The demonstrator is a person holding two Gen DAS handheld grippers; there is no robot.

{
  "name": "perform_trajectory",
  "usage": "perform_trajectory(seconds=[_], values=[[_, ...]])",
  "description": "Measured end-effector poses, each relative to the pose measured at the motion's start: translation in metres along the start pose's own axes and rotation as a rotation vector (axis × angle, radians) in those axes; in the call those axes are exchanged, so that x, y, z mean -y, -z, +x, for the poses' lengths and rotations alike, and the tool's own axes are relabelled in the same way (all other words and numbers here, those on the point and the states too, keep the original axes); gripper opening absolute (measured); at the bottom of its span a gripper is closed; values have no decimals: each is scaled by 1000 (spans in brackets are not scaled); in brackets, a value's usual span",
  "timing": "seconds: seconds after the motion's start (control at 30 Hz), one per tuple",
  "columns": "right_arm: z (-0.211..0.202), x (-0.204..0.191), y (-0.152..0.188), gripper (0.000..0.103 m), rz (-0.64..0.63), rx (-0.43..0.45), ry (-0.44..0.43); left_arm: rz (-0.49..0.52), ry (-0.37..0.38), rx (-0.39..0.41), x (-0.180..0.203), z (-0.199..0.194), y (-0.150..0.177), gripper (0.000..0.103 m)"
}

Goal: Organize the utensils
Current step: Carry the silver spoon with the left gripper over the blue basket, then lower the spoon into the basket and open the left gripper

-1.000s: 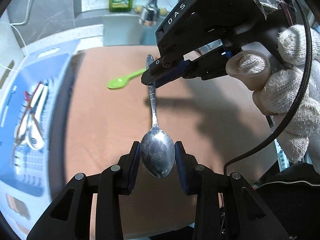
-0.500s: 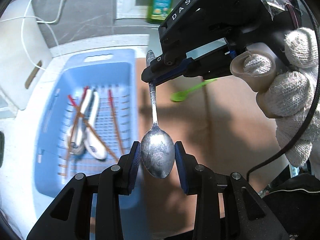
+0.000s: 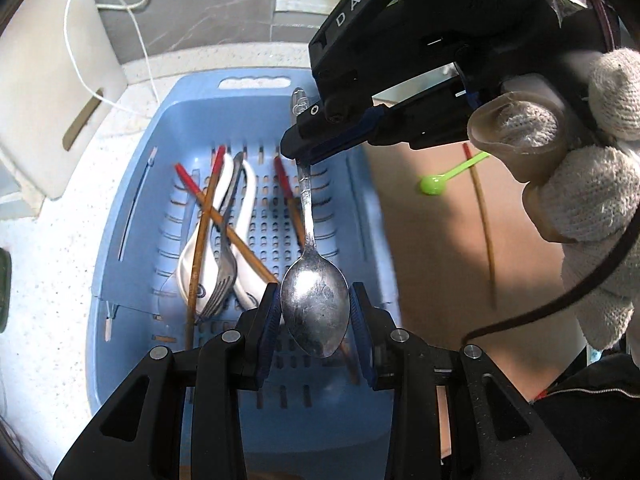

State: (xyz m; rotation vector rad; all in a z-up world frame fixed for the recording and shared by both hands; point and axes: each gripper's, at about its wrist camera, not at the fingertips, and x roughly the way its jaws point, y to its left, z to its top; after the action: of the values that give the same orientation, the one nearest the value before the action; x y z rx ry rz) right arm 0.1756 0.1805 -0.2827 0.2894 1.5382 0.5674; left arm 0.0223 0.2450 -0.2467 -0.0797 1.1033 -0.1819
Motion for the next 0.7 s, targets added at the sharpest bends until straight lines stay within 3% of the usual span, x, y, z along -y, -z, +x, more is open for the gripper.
perform_trajectory(seconds=[0.3,0.7], values=[[33,6,-12,8,3,-61,39,-42,24,-60,-18,26,-1,33],[42,-11,-15,8,-99,-66,96,-68,24,-70,-26,37,-1,33]])
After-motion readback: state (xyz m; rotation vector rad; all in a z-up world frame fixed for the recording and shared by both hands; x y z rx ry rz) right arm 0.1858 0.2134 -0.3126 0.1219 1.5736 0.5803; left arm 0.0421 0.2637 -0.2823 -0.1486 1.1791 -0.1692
